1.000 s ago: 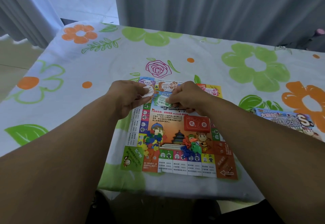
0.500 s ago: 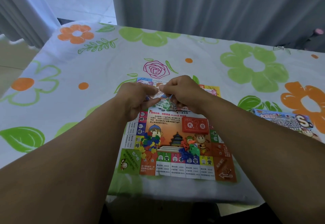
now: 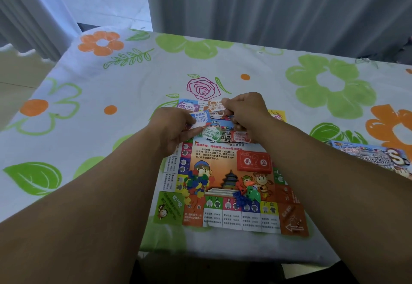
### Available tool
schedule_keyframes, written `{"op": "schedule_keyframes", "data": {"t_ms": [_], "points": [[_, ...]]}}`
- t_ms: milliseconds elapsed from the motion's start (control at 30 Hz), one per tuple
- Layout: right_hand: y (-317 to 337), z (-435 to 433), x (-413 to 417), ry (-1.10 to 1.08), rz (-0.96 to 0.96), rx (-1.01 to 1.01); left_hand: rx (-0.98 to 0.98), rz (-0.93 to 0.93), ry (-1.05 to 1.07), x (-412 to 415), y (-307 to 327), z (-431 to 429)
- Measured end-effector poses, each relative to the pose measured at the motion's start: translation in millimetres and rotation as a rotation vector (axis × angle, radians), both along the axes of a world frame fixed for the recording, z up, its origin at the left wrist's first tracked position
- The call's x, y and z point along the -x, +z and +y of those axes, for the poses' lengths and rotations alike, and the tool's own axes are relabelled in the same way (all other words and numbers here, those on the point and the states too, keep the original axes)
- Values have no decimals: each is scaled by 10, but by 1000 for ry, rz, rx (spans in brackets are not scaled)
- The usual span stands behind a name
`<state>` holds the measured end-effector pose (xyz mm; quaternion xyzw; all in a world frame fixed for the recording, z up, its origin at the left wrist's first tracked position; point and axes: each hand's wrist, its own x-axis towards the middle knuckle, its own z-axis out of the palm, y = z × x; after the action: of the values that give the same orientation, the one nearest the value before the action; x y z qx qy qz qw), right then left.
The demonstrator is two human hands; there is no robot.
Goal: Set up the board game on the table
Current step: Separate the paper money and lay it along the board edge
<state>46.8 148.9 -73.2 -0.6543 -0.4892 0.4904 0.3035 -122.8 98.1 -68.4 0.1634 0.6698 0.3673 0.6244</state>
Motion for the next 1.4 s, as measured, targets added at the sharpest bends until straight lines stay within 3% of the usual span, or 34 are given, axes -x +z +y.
{"op": "schedule_keyframes", "data": {"t_ms": [300,400,500,600,800,933,1267,1400], "points": [[-103,76,12,-47,-240,-74,-18,-31,9,26,27,-40],[-29,53,-36,2,-128,-81,-24,-48,3,1,27,-30],[59,-47,-79,191,45,3,-51,-65,-12,-65,41,-23],[55,-68,-123,296,30,-32,-94,-90,-13,-150,42,-3],[38,35,-384,-1,59,20,-100,-98,-2,-299,21,40],[-28,68,-537,-81,-58,87,-95,-78,3,-312,-1,58],[-93,126,-553,-83,-282,-20,-76,-105,-8,-353,12,41],[30,35,-444,106,-88,-36,-78,-103,-25,-329,24,38]]}}
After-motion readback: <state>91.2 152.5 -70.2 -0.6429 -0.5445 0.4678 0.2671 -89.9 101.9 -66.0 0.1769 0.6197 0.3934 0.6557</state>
